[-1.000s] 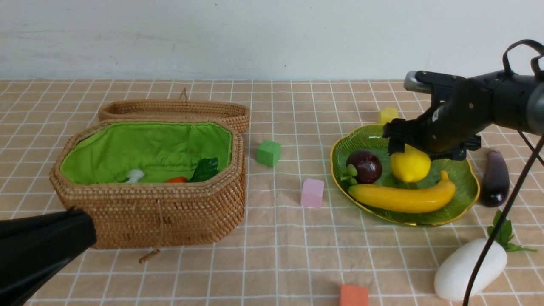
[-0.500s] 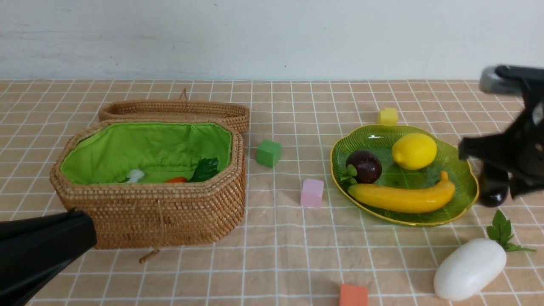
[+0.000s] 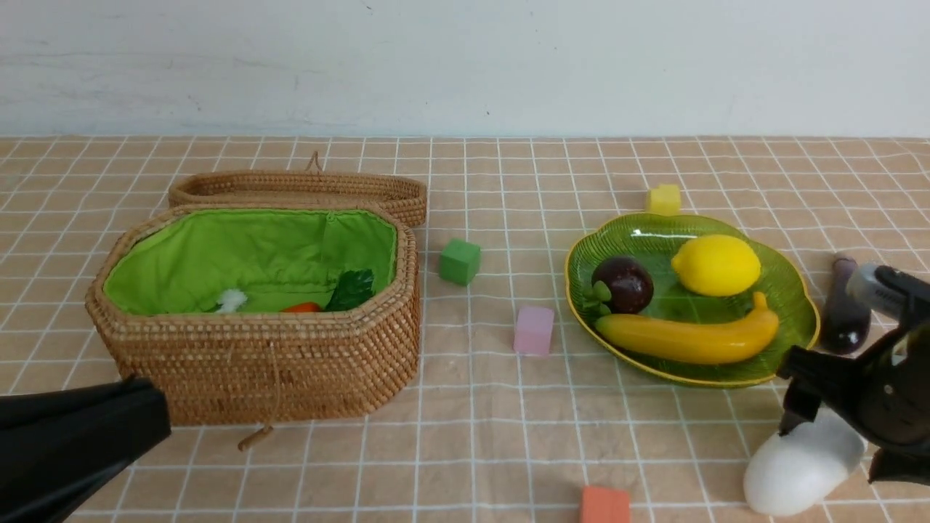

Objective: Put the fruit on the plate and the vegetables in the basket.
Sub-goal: Take a daikon with your right arm and place it on the basket on the left.

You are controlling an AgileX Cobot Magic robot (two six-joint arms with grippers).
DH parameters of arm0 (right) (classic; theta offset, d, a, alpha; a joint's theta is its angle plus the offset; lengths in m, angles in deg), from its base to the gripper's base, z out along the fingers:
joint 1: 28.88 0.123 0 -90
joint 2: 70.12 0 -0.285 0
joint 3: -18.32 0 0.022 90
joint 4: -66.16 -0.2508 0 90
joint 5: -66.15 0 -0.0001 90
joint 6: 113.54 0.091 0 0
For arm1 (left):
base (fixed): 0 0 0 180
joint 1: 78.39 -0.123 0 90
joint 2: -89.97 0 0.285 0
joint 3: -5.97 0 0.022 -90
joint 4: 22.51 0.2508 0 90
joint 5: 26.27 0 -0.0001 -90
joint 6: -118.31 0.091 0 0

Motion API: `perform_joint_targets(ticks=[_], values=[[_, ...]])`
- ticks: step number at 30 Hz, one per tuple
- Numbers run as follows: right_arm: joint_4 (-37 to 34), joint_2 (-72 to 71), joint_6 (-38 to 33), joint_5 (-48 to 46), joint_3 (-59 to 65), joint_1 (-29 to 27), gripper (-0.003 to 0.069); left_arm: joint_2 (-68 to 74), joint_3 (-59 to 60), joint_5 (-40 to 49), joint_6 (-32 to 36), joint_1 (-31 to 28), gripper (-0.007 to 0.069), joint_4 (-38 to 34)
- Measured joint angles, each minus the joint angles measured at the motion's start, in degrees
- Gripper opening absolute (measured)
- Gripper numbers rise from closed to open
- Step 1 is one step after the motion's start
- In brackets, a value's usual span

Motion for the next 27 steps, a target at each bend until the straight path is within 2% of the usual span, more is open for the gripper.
perform_joint_targets(ticks=[3,7,10,12,14,15,17,19,20,22,23,27], values=[[-0.3,4.1,0.0,2.1,0.0,0.0,0.065,0.0,0.0,0.1,0.0,0.0,-0.0013,0.0],[-0.4,5.4,-1.3,1.4,-0.1,0.0,0.0549,0.0,0.0,0.4,0.0,0.0,-0.0013,0.0],[-0.4,5.0,-4.2,-1.3,-0.2,0.0,0.055,0.0,0.0,0.8,0.0,0.0,-0.0013,0.0],[-1.6,2.7,-7.8,-8.6,-0.7,0.0,0.055,0.0,0.0,1.5,0.0,0.0,-0.0013,0.0],[-2.3,1.2,-8.7,-11.8,-1.0,0.2,0.055,0.0,0.0,1.8,0.0,0.0,-0.0013,0.0],[-3.3,-2.3,-9.9,-18.0,-2.2,1.6,0.055,0.0,0.0,2.3,0.0,0.0,-0.0013,0.0],[-4.5,-6.1,-10.8,-23.0,-4.7,4.2,0.055,0.0,0.0,2.5,-0.1,0.0,-0.0013,0.0],[-5.6,-8.5,-12.0,-24.9,-7.9,7.2,0.055,0.0,0.0,2.5,-0.4,0.0,-0.0013,0.0],[-6.8,-9.8,-14.2,-24.9,-11.4,10.8,0.055,0.0,0.0,2.5,-0.9,0.0,-0.0013,0.0],[-8.2,-9.6,-19.4,-23.3,-18.5,15.7,0.055,0.0,0.0,2.5,-1.7,0.0,-0.0013,0.0],[-9.7,-8.1,-24.6,-21.5,-24.1,19.5,0.055,0.0,0.0,2.5,-2.7,0.0,-0.0013,0.3],[-13.7,0.5,-40.1,-17.7,-40.2,27.5,0.055,0.0,0.0,2.5,-7.9,0.0,-0.0013,3.7]])
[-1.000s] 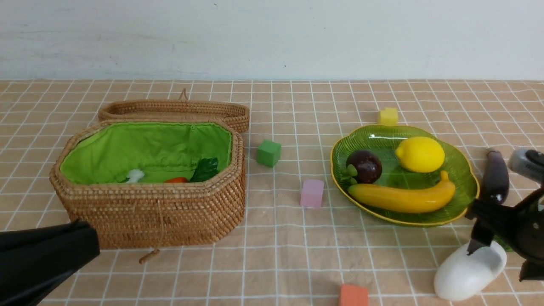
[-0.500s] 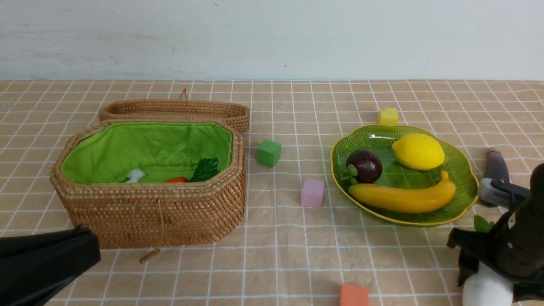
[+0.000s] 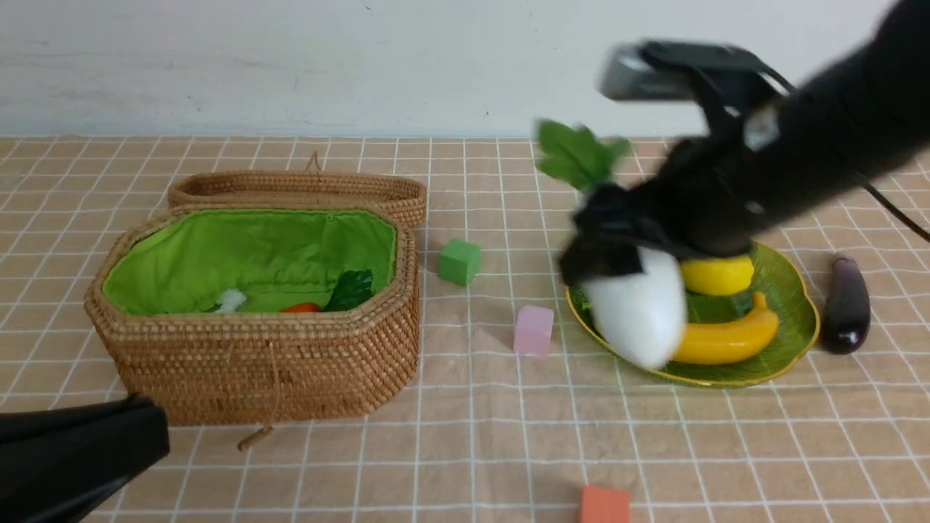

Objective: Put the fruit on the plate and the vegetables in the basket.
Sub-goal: Take a daikon with your right arm and place it on the basket on the left.

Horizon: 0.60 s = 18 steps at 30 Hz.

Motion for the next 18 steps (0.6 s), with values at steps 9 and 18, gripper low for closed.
perform_joint_targets(ticks=[9,18], values=[[-6.7,27.1,-26.6,4.9,-33.3,8.4,0.055,0.0,0.0,2.4,-23.6,0.0,-0.0013,25.1],[-3.4,44.3,-29.4,1.7,-51.9,9.6,0.0669,0.0,0.0,6.6,-39.6,0.0,-0.0008,40.4]])
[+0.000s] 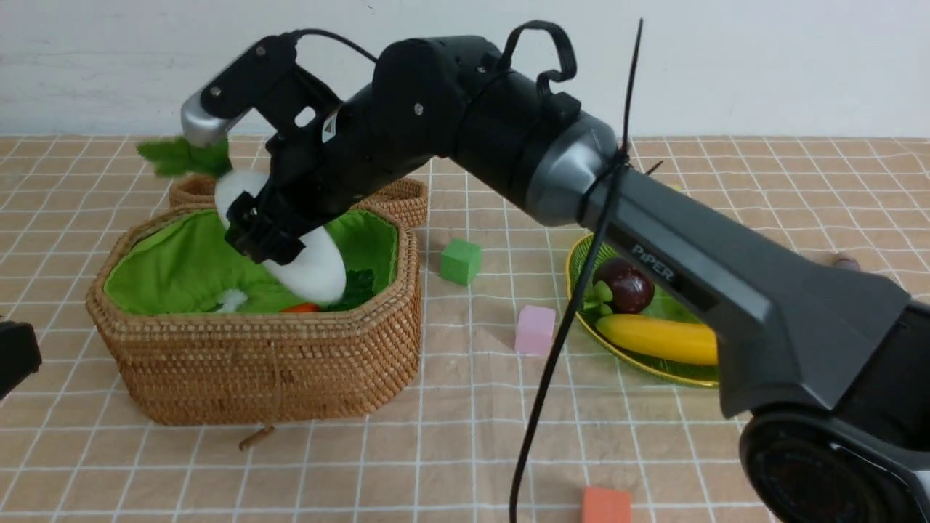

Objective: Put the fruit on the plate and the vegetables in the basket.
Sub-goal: Take a daikon with your right arm and place it on the basket on the left, then grab an eggplant with your right arm and place it in the basket on the left.

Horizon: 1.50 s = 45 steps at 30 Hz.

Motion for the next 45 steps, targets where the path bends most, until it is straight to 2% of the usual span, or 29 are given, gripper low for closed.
perform_joint_targets(ticks=[3,5,6,7,9,10,11,14,15,16,17,18,19,22,23,25,26,28,29,33,37,42,45], values=[[1.3,-2.6,-0.1,-5.5,-0.3,0.0,0.0675,0.0,0.0,-0.4,-0.1,0.0,-0.0008,0.2],[3.4,-5.8,1.7,-11.3,-0.4,0.0,0.0649,0.0,0.0,-1.8,-0.1,0.0,-0.0008,0.2],[6.8,-9.4,5.4,-15.7,-0.6,0.0,0.0602,0.0,0.0,-3.1,-0.1,0.0,-0.0008,0.2],[6.8,-9.4,6.0,-16.4,-0.6,-0.1,0.0594,0.0,0.0,-3.3,-0.1,0.0,-0.0008,0.2],[13.1,-14.5,12.1,-21.2,-0.8,-0.6,0.0488,0.0,0.0,-5.4,-0.1,0.0,-0.0008,0.2],[17.3,-18.0,15.8,-22.2,-0.1,-1.5,0.0402,0.0,0.0,-6.6,-0.1,0.0,-0.0008,-0.1],[19.3,-20.0,17.3,-22.5,0.8,-2.3,0.0363,0.0,0.0,-7.2,-0.1,0.0,-0.0008,-0.4],[24.6,-27.3,23.6,-22.6,6.8,-6.9,0.0174,0.0,0.0,-8.0,0.9,0.0,-0.0008,-1.3],[24.9,-27.8,24.0,-22.6,7.4,-7.3,0.0162,0.0,0.0,-8.0,1.0,0.0,-0.0008,-1.3],[26.0,-31.8,28.7,-22.6,12.5,-11.3,0.0087,0.0,0.0,-8.1,2.4,0.0,-0.0011,-2.2],[26.2,-34.8,31.3,-22.5,17.2,-15.4,0.0064,0.0,0.0,-8.1,3.3,0.0,-0.0013,-2.9],[26.2,-35.2,31.9,-22.5,18.1,-16.1,0.0061,0.0,0.0,-8.1,3.5,0.0,-0.0013,-2.9],[25.9,-38.2,35.7,-22.4,24.1,-22.6,0.0053,0.0,0.0,-8.3,5.1,0.0,-0.0013,-4.2],[23.9,-41.3,39.7,-22.4,36.6,-33.5,0.01,0.0,0.0,-9.1,8.4,0.0,-0.0013,-7.3],[23.7,-41.3,39.9,-22.3,37.5,-35.1,0.0114,0.0,0.0,-9.1,8.9,0.0,-0.0013,-7.8],[18.6,-39.7,40.9,-17.8,48.6,-44.3,0.0249,0.0,0.0,-9.2,12.4,0.0,-0.0013,-11.2],[18.6,-39.5,40.9,-17.8,48.6,-44.8,0.026,0.0,0.0,-9.2,12.6,0.0,-0.0013,-11.2],[12.9,-35.6,41.1,-10.5,54.1,-50.6,0.0419,0.0,0.0,-9.2,16.0,0.0,-0.0013,-14.2],[12.1,-34.9,41.1,-10.1,54.3,-51.4,0.043,0.0,0.0,-9.2,16.0,0.0,-0.0013,-14.3],[6.0,-27.7,39.3,-2.9,54.7,-56.2,0.0575,0.0,0.0,-9.1,18.5,0.0,-0.0013,-17.4],[3.1,-21.1,37.0,1.3,52.4,-57.2,0.0584,0.0,0.0,-9.1,18.7,0.0,-0.0013,-18.9],[2.5,-15.4,35.9,4.0,48.7,-57.2,0.0521,0.0,0.0,-9.0,18.7,0.0,-0.0013,-19.7],[4.0,-12.6,35.9,4.3,46.3,-57.2,0.0448,0.0,0.0,-8.6,18.7,0.0,-0.0013,-19.8]])
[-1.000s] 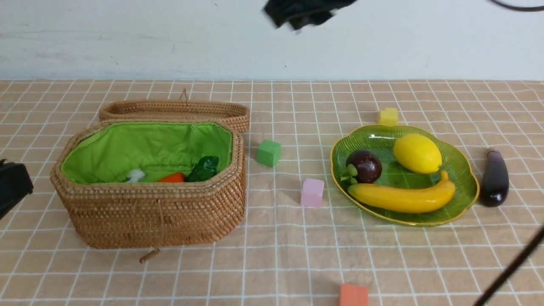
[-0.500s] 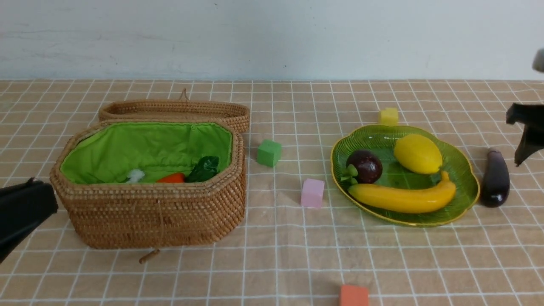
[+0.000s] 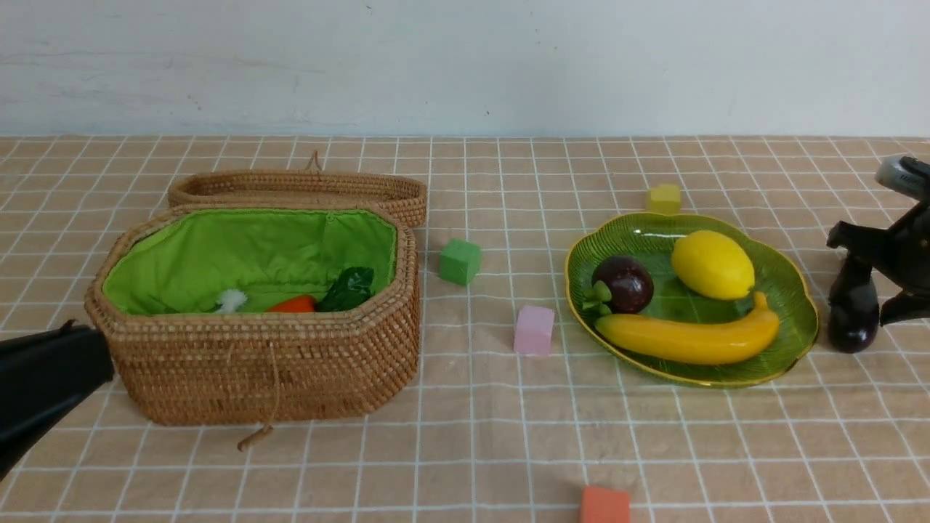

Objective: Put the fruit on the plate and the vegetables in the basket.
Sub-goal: Grab an eggplant with your right arm and place it in the basket on the left.

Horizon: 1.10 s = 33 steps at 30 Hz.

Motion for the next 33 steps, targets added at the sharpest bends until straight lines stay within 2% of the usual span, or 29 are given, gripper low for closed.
perform_joint_targets(ticks=[2,8,12,16,19,24,25,27,28,29,33], values=[[0.0,0.8,0.0,0.0,-0.7,0.0,0.042,0.0,0.0,0.7,0.0,0.0,-0.0013,0.0],[-0.1,1.2,-2.2,-1.4,-1.6,0.0,0.042,0.0,0.0,2.5,0.0,0.0,-0.0013,-0.1],[0.9,-1.2,-4.1,-7.0,-1.0,0.0,0.042,0.0,0.0,3.0,0.0,0.0,-0.0013,-0.1],[0.3,-11.8,-4.3,-15.0,-0.8,1.6,0.042,0.0,0.0,3.2,0.0,0.0,-0.0013,-0.1],[-1.3,-19.3,-6.8,-17.7,-0.8,5.9,0.042,0.0,0.0,3.3,0.0,0.0,-0.0013,-0.1],[-10.0,-27.0,-21.4,-14.7,-1.0,25.4,0.042,0.0,-0.4,4.5,-0.8,0.0,-0.0013,3.3],[-10.0,-27.0,-22.0,-14.3,-1.0,25.4,0.042,0.0,-0.6,4.8,-1.0,0.0,-0.0013,3.5],[-14.0,-26.0,-30.7,-7.7,-1.0,35.4,0.042,0.0,-1.8,6.6,-4.3,0.0,-0.0013,7.4],[-14.2,-25.9,-31.2,-7.1,-1.1,36.0,0.042,0.0,-1.8,6.7,-4.9,0.0,-0.0013,8.1],[-16.5,-24.0,-35.2,-2.4,-1.4,41.4,0.042,0.0,-2.4,7.9,-7.9,0.0,-0.0013,11.2],[-20.5,-18.2,-41.5,9.0,-3.5,49.5,0.042,0.0,-2.6,9.1,-12.5,0.0,-0.0013,15.2]])
